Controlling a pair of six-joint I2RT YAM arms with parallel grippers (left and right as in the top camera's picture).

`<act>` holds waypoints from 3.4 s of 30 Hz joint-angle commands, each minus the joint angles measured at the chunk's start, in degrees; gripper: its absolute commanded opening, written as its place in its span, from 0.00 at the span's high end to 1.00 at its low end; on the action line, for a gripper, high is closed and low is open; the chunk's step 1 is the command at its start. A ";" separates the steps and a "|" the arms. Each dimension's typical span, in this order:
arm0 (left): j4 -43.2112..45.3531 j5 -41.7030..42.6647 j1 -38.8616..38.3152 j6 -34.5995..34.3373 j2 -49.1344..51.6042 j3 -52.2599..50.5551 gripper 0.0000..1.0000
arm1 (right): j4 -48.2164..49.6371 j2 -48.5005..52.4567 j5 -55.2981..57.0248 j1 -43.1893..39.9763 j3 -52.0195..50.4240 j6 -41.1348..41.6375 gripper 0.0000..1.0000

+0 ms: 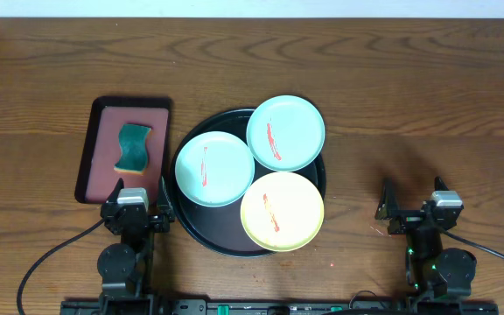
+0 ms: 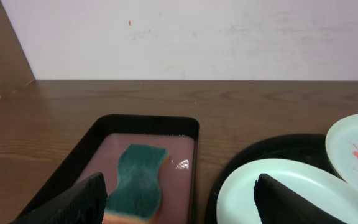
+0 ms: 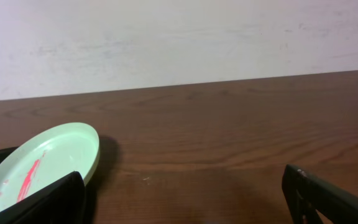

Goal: Clean dirty plates on tray and stack at the side

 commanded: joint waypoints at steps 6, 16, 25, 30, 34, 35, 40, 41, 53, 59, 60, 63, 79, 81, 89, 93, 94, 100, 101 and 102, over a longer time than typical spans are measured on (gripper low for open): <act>-1.97 -0.31 -0.28 0.74 -0.35 -1.14 0.23 | -0.24 -0.31 -0.26 1.03 -0.09 -0.15 0.01; -1.97 -0.31 -0.28 0.74 -0.35 -1.14 0.24 | -0.20 -0.31 -0.24 1.03 -0.09 -0.15 0.01; -1.97 -0.28 -0.28 0.74 -0.35 -1.14 0.24 | -0.17 -0.31 -0.26 1.01 -0.09 -0.15 0.01; -1.11 0.15 -0.28 0.68 -0.35 -1.14 0.24 | -0.17 -0.31 -0.28 1.01 -0.09 -0.13 0.01; -1.33 0.11 -0.28 0.52 -0.33 -1.14 0.23 | -0.17 -0.31 -0.13 1.01 -0.09 -0.17 0.01; -1.33 0.11 -0.28 0.52 -0.33 -1.14 0.24 | -0.22 -0.31 0.24 0.98 -0.09 -0.17 0.01; -1.62 0.11 -0.28 -1.38 0.52 -0.04 0.23 | 1.25 -0.31 1.03 0.98 -0.09 -0.17 0.01; -2.05 0.11 -0.28 -2.14 1.22 0.52 0.23 | 1.79 -0.31 1.03 0.98 -0.09 -0.17 0.01; -3.58 0.11 -0.28 -2.47 23.96 15.80 0.24 | 3.50 1.31 0.92 1.01 4.13 -0.13 0.01; -9.18 0.11 -0.28 -2.47 37.31 29.16 0.24 | 2.43 8.61 0.74 1.01 10.38 -0.13 0.01; -10.56 0.11 -0.28 -2.47 39.01 31.30 0.24 | 2.19 10.38 0.55 1.01 11.63 -0.15 0.01; -15.23 0.11 -0.28 -2.47 43.15 37.29 0.23 | 1.70 16.24 -0.81 1.01 15.52 -0.13 0.01; -48.74 15.26 5.57 -2.47 64.11 71.23 0.23 | -23.80 55.17 -12.04 0.98 52.63 -0.17 0.01; -52.46 18.16 6.97 -2.47 67.01 75.25 0.23 | -30.49 59.93 -12.72 1.01 58.86 -0.39 0.01; -54.66 19.85 8.04 -2.08 71.71 78.53 0.23 | -45.70 73.09 -12.68 0.98 73.75 -2.27 0.01; -54.90 19.15 8.04 -2.05 72.32 78.49 0.23 | -42.97 75.03 -17.90 1.05 73.72 0.52 0.01; -54.90 19.15 8.04 -2.03 72.37 78.49 0.23 | -42.05 75.52 -20.83 1.16 73.72 0.26 0.01; -54.53 19.19 8.04 -2.05 72.35 78.49 0.23 | -39.54 79.89 -23.21 7.32 73.75 4.79 0.13; -54.53 19.06 8.04 -2.03 72.35 78.49 0.23 | -39.23 80.76 -22.80 8.85 73.75 6.32 0.15; -54.53 18.47 8.04 -2.03 72.35 78.49 0.23 | -38.58 82.03 -22.45 10.97 73.75 8.92 0.18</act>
